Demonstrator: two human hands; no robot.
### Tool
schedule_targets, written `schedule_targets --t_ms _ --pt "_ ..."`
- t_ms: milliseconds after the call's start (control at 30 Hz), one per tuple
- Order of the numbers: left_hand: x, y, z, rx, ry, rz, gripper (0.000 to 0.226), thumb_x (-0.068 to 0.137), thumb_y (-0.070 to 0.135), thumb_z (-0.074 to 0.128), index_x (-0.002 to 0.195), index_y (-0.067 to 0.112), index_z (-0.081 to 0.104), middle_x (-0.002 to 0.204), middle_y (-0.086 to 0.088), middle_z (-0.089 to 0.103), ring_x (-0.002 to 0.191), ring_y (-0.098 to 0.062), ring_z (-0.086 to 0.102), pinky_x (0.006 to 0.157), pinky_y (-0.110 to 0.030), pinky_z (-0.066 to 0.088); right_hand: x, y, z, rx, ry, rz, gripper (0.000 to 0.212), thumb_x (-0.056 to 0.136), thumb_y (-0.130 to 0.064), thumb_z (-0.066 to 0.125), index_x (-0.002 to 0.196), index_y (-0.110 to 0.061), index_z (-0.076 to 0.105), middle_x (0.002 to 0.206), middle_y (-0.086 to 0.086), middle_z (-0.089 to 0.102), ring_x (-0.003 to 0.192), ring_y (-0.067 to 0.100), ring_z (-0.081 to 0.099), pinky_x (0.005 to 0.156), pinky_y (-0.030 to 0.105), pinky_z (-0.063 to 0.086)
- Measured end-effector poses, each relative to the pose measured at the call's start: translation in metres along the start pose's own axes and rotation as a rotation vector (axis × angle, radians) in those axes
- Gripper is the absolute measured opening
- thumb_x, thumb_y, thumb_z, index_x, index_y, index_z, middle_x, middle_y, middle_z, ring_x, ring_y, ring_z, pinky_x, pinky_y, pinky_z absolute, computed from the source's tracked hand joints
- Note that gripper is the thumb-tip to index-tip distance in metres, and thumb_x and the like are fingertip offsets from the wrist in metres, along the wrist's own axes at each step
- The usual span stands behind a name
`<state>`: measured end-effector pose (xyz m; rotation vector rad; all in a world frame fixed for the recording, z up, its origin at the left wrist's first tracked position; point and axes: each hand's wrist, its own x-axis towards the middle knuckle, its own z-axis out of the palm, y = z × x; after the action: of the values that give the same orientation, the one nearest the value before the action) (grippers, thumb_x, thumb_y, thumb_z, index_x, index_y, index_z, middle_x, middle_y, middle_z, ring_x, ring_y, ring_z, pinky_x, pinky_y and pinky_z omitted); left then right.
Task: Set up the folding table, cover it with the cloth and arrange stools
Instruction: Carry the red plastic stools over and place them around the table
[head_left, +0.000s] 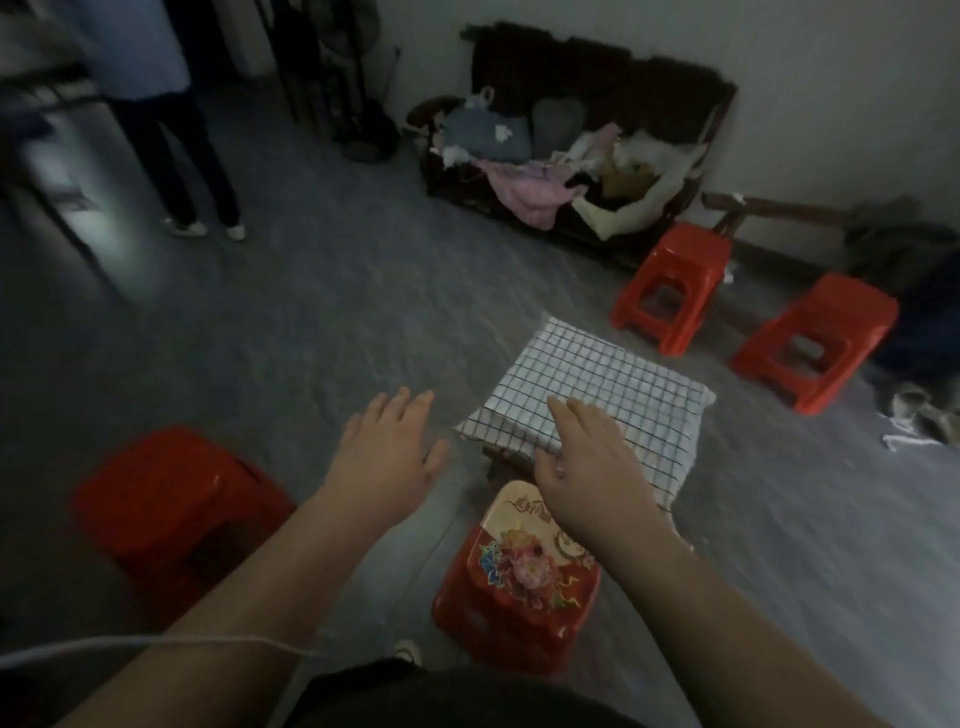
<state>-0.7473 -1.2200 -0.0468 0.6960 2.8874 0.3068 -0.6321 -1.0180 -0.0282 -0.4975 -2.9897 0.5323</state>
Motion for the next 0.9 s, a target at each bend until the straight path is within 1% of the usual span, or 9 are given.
schedule_targets --t_ms 100,167,200,267,433,600,700,800,900 --pt "-0.022 -0.035 -0.006 -0.007 0.011 -0.117 0.069 0.099 0.054 0.039 0.157 0.025 0.018 0.164 -0.007 0.022 0.150 -0.029 0.019 0.120 -0.049 0.022 0.015 -0.036 0.016 0.005 -0.044 -0.109 0.063 0.099 -0.043 0.042 0.156 -0.022 0.024 0.161 0.001 0.027 0.149 0.019 0.020 0.122 0.043 0.024" --pt "-0.037 -0.063 -0.011 0.002 0.035 -0.194 0.069 0.097 0.056 0.036 0.157 0.024 0.022 0.163 -0.008 0.026 0.149 -0.031 0.023 0.120 -0.047 0.024 0.022 -0.067 0.029 0.004 -0.082 -0.201 0.064 0.098 -0.042 0.043 0.156 -0.021 0.026 0.160 0.002 0.030 0.148 0.020 0.023 0.121 0.042 0.025" --pt "-0.045 -0.078 -0.014 0.008 0.048 -0.235 0.070 0.096 0.057 0.036 0.156 0.023 0.024 0.162 -0.009 0.028 0.148 -0.031 0.026 0.119 -0.047 0.026 0.025 -0.083 0.036 0.004 -0.104 -0.248 0.065 0.098 -0.042 0.043 0.156 -0.021 0.026 0.160 0.003 0.030 0.148 0.021 0.023 0.122 0.041 0.023" --pt "-0.062 -0.107 -0.018 -0.021 0.076 -0.328 0.070 0.096 0.056 0.040 0.155 0.023 0.025 0.161 -0.010 0.030 0.147 -0.032 0.027 0.119 -0.048 0.026 0.028 -0.117 0.048 -0.001 -0.141 -0.335 0.066 0.098 -0.042 0.045 0.156 -0.021 0.025 0.161 0.002 0.029 0.149 0.021 0.021 0.123 0.039 0.020" --pt "-0.110 -0.178 -0.024 -0.106 0.139 -0.506 0.068 0.097 0.053 0.045 0.155 0.021 0.028 0.160 -0.012 0.032 0.146 -0.035 0.028 0.119 -0.045 0.025 0.030 -0.205 0.078 -0.045 -0.180 -0.518 0.066 0.096 -0.039 0.052 0.155 -0.020 0.030 0.159 0.005 0.033 0.148 0.024 0.024 0.120 0.038 0.021" --pt "-0.171 -0.271 -0.026 -0.200 0.150 -0.674 0.070 0.095 0.054 0.045 0.155 0.023 0.026 0.161 -0.011 0.029 0.147 -0.033 0.026 0.119 -0.048 0.025 0.026 -0.307 0.125 -0.022 -0.246 -0.610 0.065 0.095 -0.038 0.053 0.154 -0.019 0.033 0.157 0.005 0.036 0.147 0.024 0.026 0.120 0.041 0.027" --pt "-0.205 -0.326 -0.032 -0.213 0.156 -0.750 0.071 0.095 0.055 0.044 0.156 0.024 0.024 0.161 -0.011 0.029 0.147 -0.032 0.026 0.119 -0.048 0.026 0.016 -0.372 0.154 -0.010 -0.286 -0.657 0.064 0.095 -0.038 0.052 0.153 -0.019 0.033 0.157 0.004 0.037 0.147 0.023 0.027 0.120 0.040 0.026" --pt "-0.224 -0.373 -0.040 -0.208 0.151 -0.784 0.071 0.095 0.055 0.044 0.156 0.024 0.023 0.161 -0.011 0.028 0.147 -0.032 0.025 0.119 -0.048 0.026 0.007 -0.431 0.182 0.007 -0.318 -0.701 0.062 0.095 -0.034 0.054 0.152 -0.016 0.036 0.154 0.006 0.040 0.144 0.024 0.030 0.119 0.037 0.025" --pt "-0.233 -0.410 -0.045 -0.226 0.141 -0.796 0.071 0.095 0.054 0.044 0.156 0.023 0.023 0.161 -0.011 0.028 0.148 -0.032 0.025 0.119 -0.047 0.025 0.003 -0.472 0.207 0.014 -0.339 -0.705 0.062 0.095 -0.035 0.054 0.152 -0.019 0.036 0.154 0.005 0.040 0.144 0.023 0.031 0.118 0.039 0.028"
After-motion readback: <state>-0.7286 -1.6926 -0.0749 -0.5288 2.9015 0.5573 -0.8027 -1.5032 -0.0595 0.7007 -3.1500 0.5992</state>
